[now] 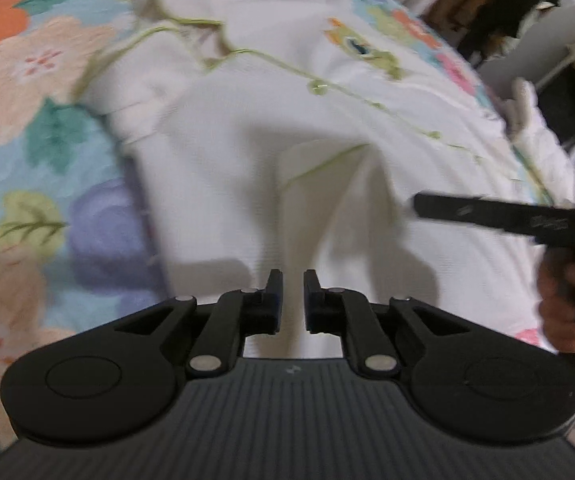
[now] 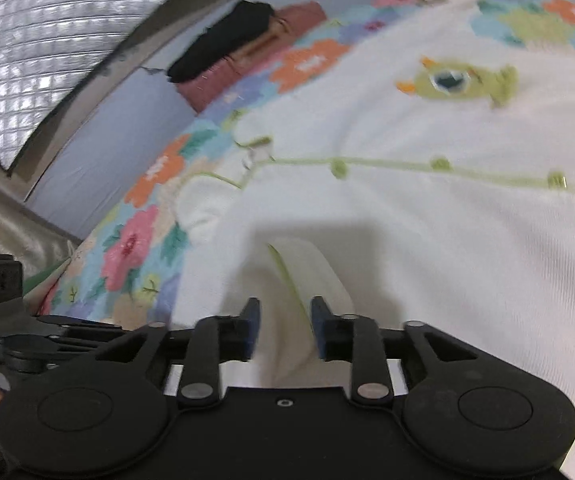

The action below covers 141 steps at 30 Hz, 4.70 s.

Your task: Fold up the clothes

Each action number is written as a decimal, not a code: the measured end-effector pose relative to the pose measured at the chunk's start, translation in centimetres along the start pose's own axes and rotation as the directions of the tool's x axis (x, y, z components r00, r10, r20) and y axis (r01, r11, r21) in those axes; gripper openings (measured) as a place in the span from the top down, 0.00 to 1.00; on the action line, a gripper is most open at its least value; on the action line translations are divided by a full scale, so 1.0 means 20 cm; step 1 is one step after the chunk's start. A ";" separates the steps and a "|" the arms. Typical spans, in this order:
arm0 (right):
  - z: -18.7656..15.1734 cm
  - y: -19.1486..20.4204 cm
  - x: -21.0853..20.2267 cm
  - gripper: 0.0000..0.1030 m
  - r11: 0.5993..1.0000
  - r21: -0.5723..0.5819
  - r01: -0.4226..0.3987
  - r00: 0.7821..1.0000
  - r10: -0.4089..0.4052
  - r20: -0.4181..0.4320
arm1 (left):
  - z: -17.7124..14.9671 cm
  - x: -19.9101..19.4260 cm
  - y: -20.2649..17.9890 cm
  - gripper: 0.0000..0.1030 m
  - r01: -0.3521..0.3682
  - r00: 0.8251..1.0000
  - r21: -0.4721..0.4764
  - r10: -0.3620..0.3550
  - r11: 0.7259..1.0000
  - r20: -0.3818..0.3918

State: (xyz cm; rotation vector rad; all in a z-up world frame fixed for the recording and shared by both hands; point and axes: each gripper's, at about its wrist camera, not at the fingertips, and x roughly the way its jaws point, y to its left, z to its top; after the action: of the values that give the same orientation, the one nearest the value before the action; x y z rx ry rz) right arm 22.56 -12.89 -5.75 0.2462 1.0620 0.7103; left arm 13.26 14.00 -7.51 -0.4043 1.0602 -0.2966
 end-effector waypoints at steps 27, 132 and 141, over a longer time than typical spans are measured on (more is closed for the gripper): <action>0.26 0.41 0.07 0.81 0.894 -0.410 0.181 0.965 -0.082 0.247 | 0.18 0.11 0.00 0.83 -0.024 0.990 0.014 0.021 1.000 0.139; -0.47 -0.09 0.02 0.94 0.986 -0.074 -0.147 0.986 0.141 -0.087 | -0.14 0.15 -0.06 0.64 -0.154 0.981 0.073 0.161 0.985 -0.108; -0.48 -0.08 -0.03 0.94 0.977 -0.044 -0.210 0.972 0.204 -0.114 | -0.26 0.07 -0.07 0.90 -0.249 0.951 0.034 0.251 0.968 -0.182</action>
State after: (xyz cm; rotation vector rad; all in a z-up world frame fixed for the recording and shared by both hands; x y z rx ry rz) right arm 14.66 -15.80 -10.83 0.2752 1.1292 0.9485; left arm 9.26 11.14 -10.23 -0.2315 1.2783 -0.1139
